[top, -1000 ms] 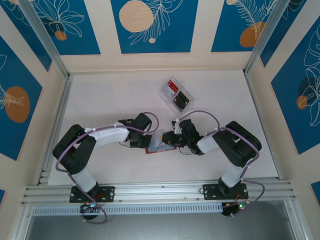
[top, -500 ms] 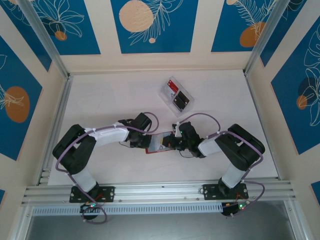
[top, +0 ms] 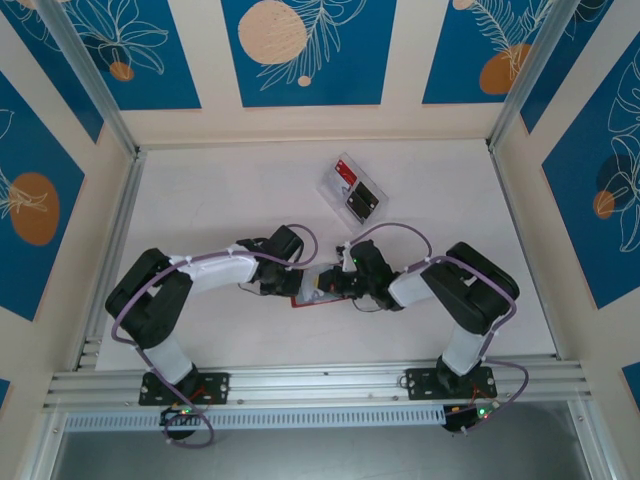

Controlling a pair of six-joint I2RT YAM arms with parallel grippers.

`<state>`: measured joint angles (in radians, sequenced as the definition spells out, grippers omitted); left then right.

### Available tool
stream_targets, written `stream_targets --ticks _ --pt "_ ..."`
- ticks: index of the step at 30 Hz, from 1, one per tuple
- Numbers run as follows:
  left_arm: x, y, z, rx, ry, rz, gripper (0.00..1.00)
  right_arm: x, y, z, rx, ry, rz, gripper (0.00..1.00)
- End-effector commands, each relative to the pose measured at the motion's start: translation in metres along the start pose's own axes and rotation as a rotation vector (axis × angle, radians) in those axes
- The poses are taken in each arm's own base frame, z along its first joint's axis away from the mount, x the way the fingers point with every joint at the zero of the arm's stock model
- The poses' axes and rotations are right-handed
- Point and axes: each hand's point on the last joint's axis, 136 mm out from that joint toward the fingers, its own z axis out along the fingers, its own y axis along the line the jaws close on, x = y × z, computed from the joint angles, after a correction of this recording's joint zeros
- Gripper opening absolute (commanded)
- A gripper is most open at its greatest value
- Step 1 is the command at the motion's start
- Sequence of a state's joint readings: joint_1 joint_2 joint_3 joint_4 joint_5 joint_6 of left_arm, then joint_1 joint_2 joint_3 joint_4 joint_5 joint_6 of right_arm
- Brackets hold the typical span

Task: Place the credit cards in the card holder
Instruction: Insert the credit card into the card slot.

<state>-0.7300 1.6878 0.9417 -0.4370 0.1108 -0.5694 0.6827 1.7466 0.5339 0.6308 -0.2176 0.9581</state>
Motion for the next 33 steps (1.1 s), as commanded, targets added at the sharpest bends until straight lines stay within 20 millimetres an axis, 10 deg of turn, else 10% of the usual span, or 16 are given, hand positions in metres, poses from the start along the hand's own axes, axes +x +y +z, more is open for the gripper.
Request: stream_targets --ticks 1,10,23,33 --pt "0.009 0.003 0.009 -0.025 0.044 0.002 0.0 0.035 -0.043 0.006 0.157 0.117 0.059 0.0" --pt "0.008 0.001 0.011 -0.02 0.043 0.003 0.0 0.042 -0.033 0.009 0.142 0.15 0.04 0.09" --pt "0.013 0.006 0.014 -0.023 0.037 -0.015 0.0 0.01 0.012 -0.048 0.208 0.199 -0.084 0.59" --pt "0.009 0.003 0.014 -0.012 0.02 -0.018 0.0 -0.014 0.022 -0.032 0.284 0.234 -0.155 0.05"
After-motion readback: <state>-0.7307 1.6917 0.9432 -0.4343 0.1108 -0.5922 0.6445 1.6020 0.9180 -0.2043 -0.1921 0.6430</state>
